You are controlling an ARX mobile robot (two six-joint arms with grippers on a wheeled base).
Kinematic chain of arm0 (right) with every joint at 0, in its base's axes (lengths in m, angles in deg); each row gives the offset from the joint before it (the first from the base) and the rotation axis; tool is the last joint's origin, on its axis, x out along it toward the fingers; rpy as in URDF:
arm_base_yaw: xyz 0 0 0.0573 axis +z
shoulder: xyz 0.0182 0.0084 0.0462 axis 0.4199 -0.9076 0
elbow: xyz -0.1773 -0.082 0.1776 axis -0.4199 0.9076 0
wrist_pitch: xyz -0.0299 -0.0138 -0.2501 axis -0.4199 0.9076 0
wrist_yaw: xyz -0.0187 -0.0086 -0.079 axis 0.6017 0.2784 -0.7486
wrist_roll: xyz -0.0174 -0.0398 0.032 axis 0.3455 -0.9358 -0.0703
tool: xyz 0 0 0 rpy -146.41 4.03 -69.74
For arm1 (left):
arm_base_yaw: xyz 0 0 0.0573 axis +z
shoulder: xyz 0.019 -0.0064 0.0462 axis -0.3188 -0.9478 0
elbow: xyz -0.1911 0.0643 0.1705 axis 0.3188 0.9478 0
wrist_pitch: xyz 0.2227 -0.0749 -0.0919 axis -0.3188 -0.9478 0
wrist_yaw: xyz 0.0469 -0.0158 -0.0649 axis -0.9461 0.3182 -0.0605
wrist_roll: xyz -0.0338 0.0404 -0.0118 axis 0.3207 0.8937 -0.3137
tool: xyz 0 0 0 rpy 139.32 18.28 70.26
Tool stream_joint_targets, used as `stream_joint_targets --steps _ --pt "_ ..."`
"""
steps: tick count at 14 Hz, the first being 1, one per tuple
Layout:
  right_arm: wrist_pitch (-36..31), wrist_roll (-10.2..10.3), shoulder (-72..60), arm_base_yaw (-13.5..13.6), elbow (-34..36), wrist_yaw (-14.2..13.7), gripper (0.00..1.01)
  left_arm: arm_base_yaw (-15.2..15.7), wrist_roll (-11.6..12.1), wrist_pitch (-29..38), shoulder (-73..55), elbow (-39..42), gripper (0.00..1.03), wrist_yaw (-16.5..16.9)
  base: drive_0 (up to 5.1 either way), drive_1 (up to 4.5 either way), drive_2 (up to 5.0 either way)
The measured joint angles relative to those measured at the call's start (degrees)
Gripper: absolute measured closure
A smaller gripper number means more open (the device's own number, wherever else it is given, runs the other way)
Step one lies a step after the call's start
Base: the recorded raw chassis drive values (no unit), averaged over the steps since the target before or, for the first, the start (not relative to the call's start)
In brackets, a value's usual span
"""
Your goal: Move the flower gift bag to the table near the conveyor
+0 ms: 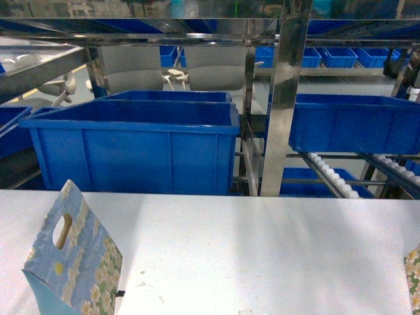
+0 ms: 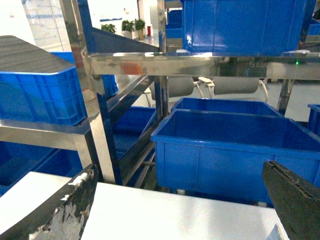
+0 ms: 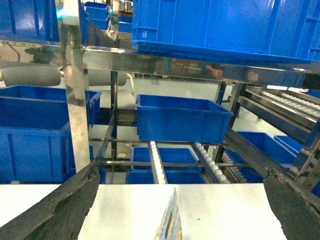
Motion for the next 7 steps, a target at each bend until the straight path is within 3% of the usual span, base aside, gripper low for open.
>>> stream_joint_targets --steps 2,3,4,5,7 --pt "0.0 0.0 0.0 0.0 0.0 0.0 0.03 0.0 -0.2 -0.1 -0.1 -0.1 0.05 0.1 0.0 0.0 0.0" --pt "0.5 1.1 1.7 -3.0 0.7 6.9 0.13 0.7 -0.6 0.2 -0.2 0.0 0.09 3.4 0.0 0.0 0.0" --pt "0.5 1.7 4.4 -7.4 3.0 12.9 0.25 1.6 -1.8 1.3 1.2 1.0 0.21 9.9 0.0 0.0 0.0" --pt "0.4 2.4 6.6 -11.9 5.6 18.6 0.41 -0.5 -2.4 1.4 3.7 4.1 0.36 11.7 0.0 0.0 0.0" --pt "0.2 2.5 9.4 -17.6 9.3 25.3 0.65 -3.1 -2.8 1.7 6.5 7.7 0.61 9.9 0.0 0.0 0.0"
